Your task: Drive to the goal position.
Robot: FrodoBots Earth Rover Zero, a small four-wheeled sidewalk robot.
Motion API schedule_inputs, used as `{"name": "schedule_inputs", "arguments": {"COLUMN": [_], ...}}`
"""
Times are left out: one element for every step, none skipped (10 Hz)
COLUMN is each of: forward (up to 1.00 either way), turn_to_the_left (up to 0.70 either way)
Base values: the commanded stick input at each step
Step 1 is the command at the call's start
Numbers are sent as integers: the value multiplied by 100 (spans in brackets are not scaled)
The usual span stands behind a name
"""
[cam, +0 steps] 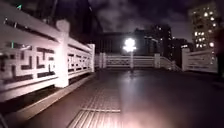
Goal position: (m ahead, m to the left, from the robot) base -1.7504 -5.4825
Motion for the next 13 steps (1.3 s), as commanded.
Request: {"name": "schedule_inputs", "arguments": {"forward": [45,45,45,45,45,45,45,45,45,45,45,45,45], "turn_to_the_left": [0,0,0,0,0,0,0,0,0,0,0,0,0]}}
